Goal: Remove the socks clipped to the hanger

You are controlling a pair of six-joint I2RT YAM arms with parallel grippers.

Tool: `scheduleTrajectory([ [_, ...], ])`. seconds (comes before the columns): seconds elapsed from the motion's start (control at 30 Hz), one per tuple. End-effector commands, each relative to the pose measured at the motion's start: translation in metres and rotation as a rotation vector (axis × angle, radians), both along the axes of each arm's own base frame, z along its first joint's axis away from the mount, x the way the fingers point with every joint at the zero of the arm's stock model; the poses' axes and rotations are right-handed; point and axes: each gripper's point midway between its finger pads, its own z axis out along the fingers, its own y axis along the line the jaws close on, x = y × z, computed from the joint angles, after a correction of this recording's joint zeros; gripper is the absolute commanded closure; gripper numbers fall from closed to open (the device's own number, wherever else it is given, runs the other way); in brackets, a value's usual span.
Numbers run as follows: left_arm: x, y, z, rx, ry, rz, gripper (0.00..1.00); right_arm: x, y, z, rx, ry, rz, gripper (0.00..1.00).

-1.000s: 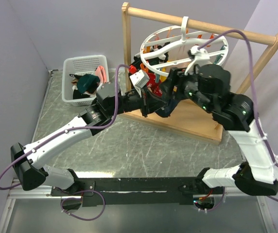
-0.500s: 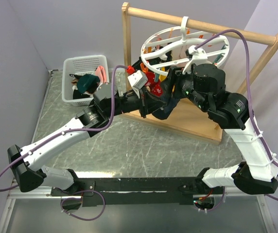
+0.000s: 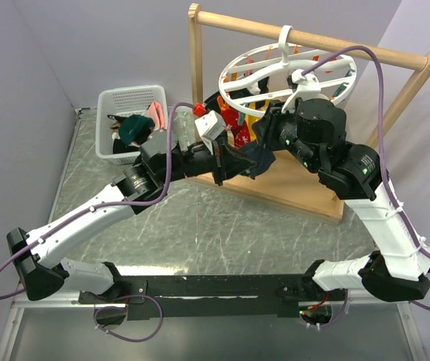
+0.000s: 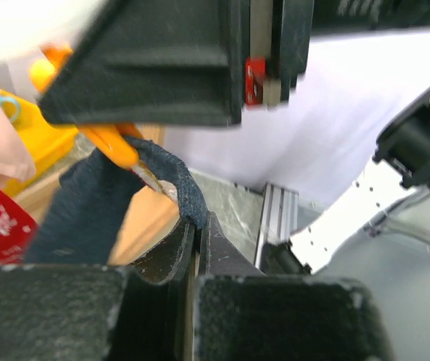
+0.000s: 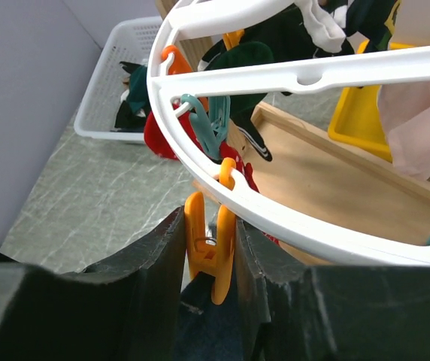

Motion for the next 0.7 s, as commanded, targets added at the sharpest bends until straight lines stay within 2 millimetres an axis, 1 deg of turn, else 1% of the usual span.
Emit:
scheduleTrajectory([
  [0.0, -0.024, 0.005, -0.006, 0.063, -0.023, -0.101, 0.98, 0.0, -0.009, 0.016, 0.036, -0.055, -0.03, 0.69],
  [0.03, -0.032, 0.005, -0.011, 0.084, -0.024, -0.144, 0.99, 0.0, -0.01, 0.015, 0.033, -0.055, -0.034, 0.69],
  [0.07, -0.038, 0.01, -0.019, 0.112, -0.016, -0.161, 0.99, -0.001, -0.011, 0.015, 0.031, -0.058, -0.035, 0.69],
  [0.13, -0.045, 0.017, -0.024, 0.128, -0.038, -0.182, 0.99, 0.0, -0.012, 0.016, 0.033, -0.068, -0.037, 0.69],
  [0.17, -0.051, 0.024, -0.026, 0.134, -0.045, -0.189, 0.99, -0.001, -0.013, 0.016, 0.031, -0.07, -0.036, 0.69],
  [0.23, -0.057, 0.032, -0.034, 0.166, -0.043, -0.194, 0.99, -0.001, -0.014, 0.015, 0.025, -0.07, -0.038, 0.69],
  [0.27, -0.061, 0.037, -0.034, 0.172, -0.047, -0.203, 0.99, -0.001, -0.014, 0.015, 0.026, -0.069, -0.04, 0.69],
  [0.3, -0.065, 0.041, -0.042, 0.205, -0.039, -0.21, 0.99, -0.001, -0.014, 0.014, 0.027, -0.069, -0.04, 0.69],
  [0.4, -0.068, 0.047, -0.053, 0.253, -0.033, -0.217, 0.99, -0.002, -0.015, 0.013, 0.025, -0.076, -0.039, 0.7],
  [0.43, -0.068, 0.05, -0.06, 0.282, -0.016, -0.211, 0.99, -0.002, -0.015, 0.014, 0.026, -0.077, -0.04, 0.7],
  [0.47, -0.067, 0.053, -0.065, 0.3, -0.013, -0.203, 0.99, -0.002, -0.015, 0.013, 0.022, -0.074, -0.038, 0.7],
  [0.5, -0.058, 0.055, -0.071, 0.326, -0.017, -0.151, 0.99, -0.002, -0.015, 0.013, 0.021, -0.076, -0.038, 0.7],
  [0.57, -0.048, 0.063, -0.079, 0.359, -0.014, -0.075, 0.99, -0.003, -0.016, 0.012, 0.022, -0.077, -0.038, 0.7],
  [0.63, -0.028, 0.073, -0.084, 0.385, -0.021, 0.026, 0.99, -0.004, -0.017, 0.01, 0.02, -0.077, -0.038, 0.69],
  [0.67, -0.022, 0.077, -0.088, 0.401, -0.011, 0.055, 0.99, -0.004, -0.018, 0.01, 0.021, -0.078, -0.039, 0.7],
])
